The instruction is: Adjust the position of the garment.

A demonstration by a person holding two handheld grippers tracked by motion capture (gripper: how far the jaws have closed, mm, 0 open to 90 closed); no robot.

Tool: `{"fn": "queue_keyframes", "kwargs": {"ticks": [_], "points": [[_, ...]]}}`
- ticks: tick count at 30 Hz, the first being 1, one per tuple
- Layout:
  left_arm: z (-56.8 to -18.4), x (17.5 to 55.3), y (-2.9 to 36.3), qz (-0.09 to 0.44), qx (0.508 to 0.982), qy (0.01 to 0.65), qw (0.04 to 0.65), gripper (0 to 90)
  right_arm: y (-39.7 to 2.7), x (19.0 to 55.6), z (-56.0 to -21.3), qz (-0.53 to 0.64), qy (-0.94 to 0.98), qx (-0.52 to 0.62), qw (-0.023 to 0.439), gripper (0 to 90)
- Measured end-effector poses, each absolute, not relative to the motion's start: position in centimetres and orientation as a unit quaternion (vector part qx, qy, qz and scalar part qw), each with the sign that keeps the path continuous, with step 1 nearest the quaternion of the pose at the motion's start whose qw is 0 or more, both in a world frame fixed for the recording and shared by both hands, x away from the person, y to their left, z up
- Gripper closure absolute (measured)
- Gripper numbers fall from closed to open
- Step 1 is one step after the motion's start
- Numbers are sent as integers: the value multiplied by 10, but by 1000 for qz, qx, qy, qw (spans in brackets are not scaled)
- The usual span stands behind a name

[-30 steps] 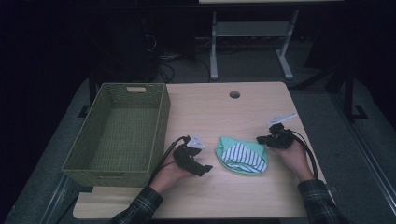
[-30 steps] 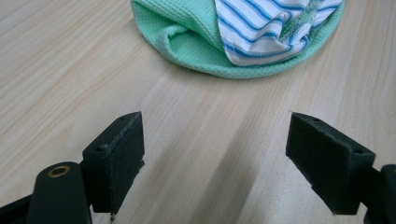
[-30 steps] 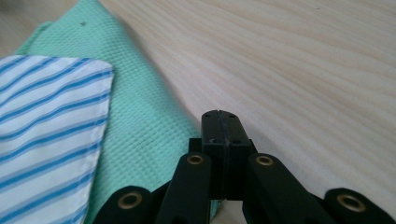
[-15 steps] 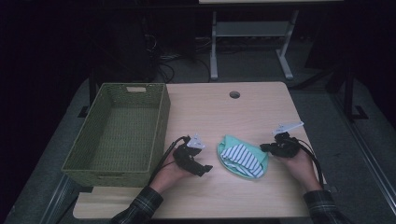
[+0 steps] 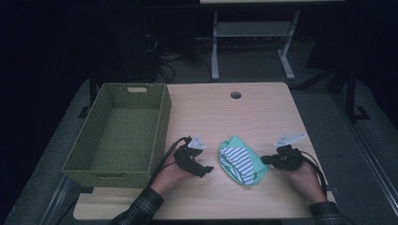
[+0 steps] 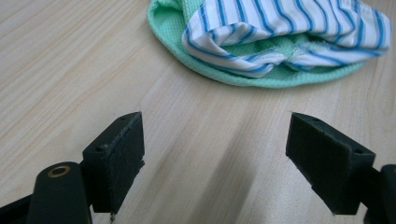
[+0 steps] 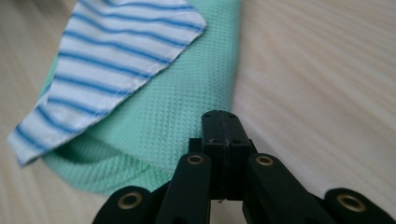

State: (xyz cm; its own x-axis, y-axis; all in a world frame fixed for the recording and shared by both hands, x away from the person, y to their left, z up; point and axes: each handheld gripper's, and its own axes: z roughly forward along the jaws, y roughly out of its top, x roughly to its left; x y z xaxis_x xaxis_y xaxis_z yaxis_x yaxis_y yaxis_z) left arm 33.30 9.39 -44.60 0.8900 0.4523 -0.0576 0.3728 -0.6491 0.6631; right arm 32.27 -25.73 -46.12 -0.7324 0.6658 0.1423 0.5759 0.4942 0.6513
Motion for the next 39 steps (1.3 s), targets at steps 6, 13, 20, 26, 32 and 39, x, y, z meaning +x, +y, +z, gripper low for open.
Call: {"fn": "queue_keyframes", "kwargs": {"ticks": [6, 13, 20, 26, 32, 39], "points": [[-446, 333, 94, 56, 907, 226, 350, 188, -249, 309, -460, 358, 865, 347, 56, 900], [-445, 333, 94, 56, 907, 224, 351, 188, -236, 295, -460, 361, 869, 334, 47, 900], [-445, 332, 93, 57, 907, 225, 352, 188, -233, 288, -461, 364, 870, 330, 46, 900], [-445, 333, 92, 57, 908, 220, 351, 188, -240, 290, -458, 376, 860, 339, 63, 899], [-445, 331, 88, 52, 908, 217, 354, 188, -258, 293, -457, 380, 835, 385, 101, 717], [-443, 332, 86, 50, 910, 210, 355, 188, -279, 296, -460, 367, 811, 432, 144, 486]]}}
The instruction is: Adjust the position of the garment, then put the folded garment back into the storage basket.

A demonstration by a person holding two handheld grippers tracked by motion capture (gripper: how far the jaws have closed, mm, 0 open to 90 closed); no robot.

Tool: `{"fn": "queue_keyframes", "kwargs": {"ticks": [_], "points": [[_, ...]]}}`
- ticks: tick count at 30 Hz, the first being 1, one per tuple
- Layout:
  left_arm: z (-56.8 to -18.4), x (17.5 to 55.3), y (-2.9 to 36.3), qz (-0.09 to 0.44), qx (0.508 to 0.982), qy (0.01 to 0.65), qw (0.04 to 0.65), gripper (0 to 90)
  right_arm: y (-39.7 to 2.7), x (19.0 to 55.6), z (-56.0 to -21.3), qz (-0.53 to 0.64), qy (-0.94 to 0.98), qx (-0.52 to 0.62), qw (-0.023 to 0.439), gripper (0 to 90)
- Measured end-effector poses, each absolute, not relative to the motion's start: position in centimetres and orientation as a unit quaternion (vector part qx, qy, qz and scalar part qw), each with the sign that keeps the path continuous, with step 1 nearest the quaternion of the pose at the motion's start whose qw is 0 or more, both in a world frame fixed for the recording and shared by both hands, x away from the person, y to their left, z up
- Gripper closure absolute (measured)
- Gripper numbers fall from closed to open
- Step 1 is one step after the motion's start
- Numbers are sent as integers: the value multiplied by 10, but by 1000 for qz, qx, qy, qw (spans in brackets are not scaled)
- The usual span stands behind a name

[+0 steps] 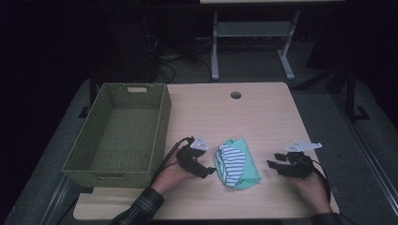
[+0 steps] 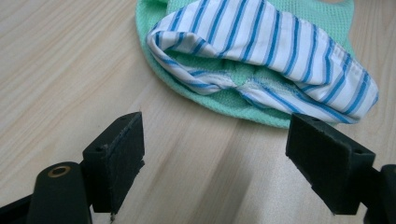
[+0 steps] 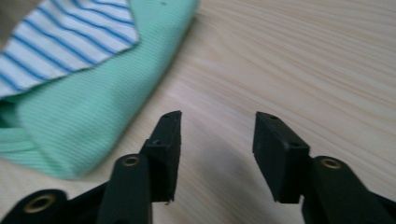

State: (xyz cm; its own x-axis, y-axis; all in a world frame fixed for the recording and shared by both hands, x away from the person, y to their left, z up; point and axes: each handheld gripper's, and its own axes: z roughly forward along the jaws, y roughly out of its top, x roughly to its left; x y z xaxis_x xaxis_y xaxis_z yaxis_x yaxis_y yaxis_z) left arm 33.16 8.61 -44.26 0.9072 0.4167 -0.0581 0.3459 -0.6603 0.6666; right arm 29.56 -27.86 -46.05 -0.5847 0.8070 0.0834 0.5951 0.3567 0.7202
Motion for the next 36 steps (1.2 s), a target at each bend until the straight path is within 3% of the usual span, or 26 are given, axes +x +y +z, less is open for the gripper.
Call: {"fn": "queue_keyframes", "kwargs": {"ticks": [9, 21, 36], "points": [[-437, 334, 83, 47, 913, 198, 354, 188, -302, 296, -475, 337, 787, 482, 189, 239], [-427, 342, 65, 39, 923, 161, 346, 188, -307, 297, -482, 340, 778, 491, 196, 146], [-434, 349, 32, 18, 937, 110, 331, 188, -307, 296, -482, 340, 776, 493, 197, 143]]}}
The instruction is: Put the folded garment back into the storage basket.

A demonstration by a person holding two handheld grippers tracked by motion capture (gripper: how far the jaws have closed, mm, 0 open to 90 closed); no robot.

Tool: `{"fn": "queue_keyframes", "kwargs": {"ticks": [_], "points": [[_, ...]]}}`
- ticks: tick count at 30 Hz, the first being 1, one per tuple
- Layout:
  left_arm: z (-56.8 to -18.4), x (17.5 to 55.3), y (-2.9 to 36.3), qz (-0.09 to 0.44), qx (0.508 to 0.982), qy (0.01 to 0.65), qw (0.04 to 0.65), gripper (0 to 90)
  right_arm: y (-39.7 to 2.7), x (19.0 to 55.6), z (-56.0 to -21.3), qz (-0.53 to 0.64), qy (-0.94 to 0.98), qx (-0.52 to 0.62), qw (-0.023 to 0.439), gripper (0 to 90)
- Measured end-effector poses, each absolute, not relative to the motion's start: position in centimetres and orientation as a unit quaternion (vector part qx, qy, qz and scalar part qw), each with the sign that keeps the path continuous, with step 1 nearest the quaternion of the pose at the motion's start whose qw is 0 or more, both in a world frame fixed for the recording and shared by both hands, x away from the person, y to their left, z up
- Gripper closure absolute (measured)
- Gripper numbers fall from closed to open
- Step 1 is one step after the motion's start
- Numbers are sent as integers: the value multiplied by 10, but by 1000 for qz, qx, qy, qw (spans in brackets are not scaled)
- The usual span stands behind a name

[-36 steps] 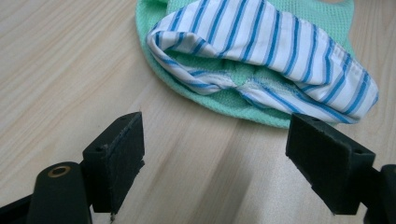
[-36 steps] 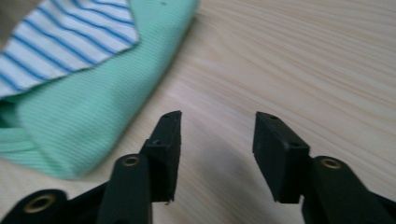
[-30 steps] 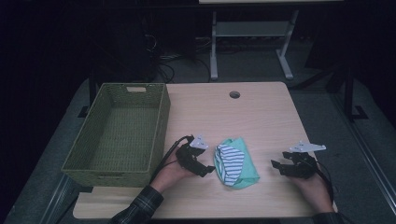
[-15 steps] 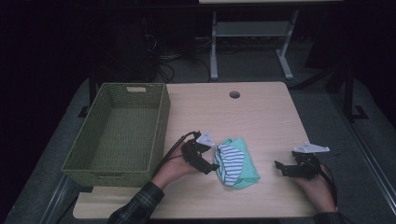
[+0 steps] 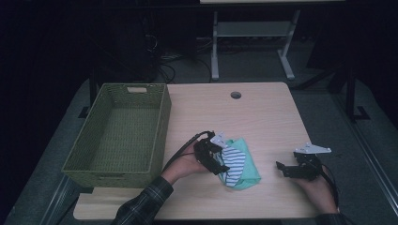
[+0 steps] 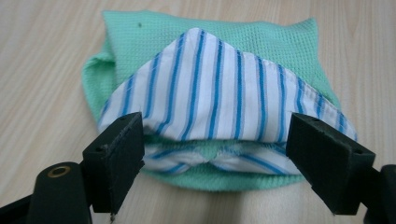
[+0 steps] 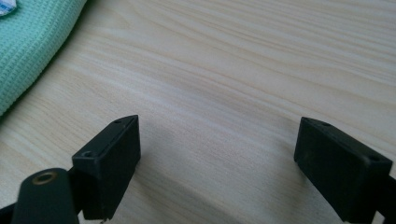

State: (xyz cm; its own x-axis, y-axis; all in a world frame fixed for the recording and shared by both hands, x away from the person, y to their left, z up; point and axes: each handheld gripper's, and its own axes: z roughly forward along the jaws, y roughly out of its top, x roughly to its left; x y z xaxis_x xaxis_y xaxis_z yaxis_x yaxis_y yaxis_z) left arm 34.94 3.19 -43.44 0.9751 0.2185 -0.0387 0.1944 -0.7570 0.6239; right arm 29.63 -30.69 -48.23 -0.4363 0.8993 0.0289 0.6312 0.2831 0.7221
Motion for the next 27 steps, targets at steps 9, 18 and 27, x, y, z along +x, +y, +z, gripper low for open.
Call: {"fn": "queue_keyframes", "kwargs": {"ticks": [9, 18, 27], "points": [[-448, 349, 23, 11, 950, 91, 298, 173, -307, 296, -482, 340, 776, 493, 198, 144], [-453, 350, 20, 6, 958, 89, 273, 175, -307, 296, -482, 340, 775, 495, 198, 144], [-452, 349, 18, 25, 964, 82, 254, 251, -307, 296, -482, 339, 775, 495, 198, 144]]}}
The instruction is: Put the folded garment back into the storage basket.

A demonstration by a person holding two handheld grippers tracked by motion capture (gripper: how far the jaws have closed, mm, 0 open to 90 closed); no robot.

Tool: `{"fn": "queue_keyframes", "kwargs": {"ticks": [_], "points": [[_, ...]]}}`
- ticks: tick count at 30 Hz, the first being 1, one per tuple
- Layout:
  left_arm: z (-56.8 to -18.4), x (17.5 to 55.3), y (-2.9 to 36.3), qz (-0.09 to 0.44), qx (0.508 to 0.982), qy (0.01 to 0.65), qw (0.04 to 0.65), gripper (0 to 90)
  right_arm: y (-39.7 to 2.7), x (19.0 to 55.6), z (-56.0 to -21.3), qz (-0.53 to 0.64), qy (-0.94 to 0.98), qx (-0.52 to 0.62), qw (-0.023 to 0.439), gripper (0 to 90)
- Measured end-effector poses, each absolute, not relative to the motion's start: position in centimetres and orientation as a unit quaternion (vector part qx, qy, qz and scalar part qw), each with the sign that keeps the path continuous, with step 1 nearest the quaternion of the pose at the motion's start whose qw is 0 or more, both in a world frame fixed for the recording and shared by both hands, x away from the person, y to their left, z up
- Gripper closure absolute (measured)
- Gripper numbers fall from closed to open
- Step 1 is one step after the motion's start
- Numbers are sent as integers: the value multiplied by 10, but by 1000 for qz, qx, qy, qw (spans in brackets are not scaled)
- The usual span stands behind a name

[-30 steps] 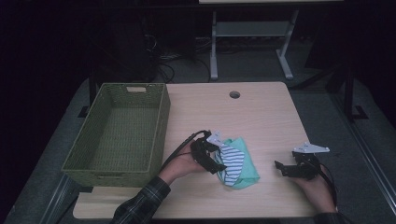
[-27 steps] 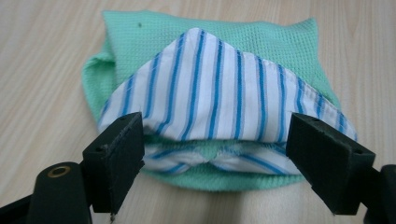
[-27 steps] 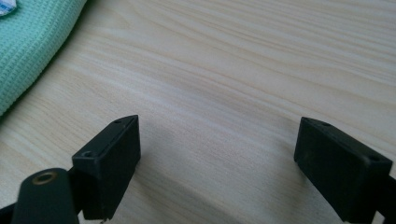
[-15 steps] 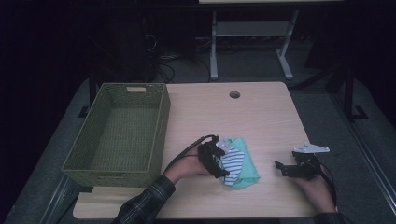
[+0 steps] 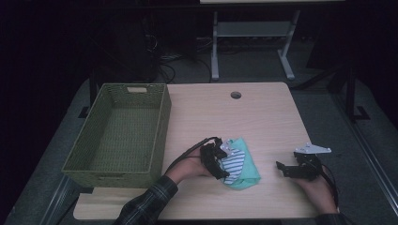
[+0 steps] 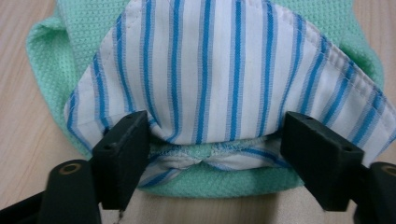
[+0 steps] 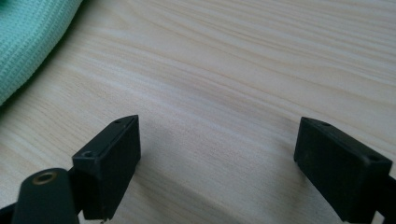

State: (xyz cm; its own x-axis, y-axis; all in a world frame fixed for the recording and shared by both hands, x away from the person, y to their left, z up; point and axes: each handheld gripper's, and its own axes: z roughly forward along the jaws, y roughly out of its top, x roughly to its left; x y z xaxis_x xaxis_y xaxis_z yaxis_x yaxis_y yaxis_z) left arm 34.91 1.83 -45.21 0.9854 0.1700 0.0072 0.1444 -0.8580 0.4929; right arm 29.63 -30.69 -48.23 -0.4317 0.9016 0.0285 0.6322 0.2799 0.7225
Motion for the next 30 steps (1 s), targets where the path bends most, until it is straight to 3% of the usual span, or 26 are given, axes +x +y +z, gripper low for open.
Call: {"fn": "queue_keyframes", "kwargs": {"ticks": [10, 12, 30], "points": [[-447, 354, 23, 33, 962, 91, 254, 666, -307, 296, -482, 339, 774, 496, 199, 145], [-447, 354, 24, 30, 962, 92, 254, 711, -307, 296, -482, 339, 774, 496, 199, 144], [-433, 355, 32, 11, 953, 111, 283, 752, -307, 297, -482, 338, 773, 499, 200, 142]]}}
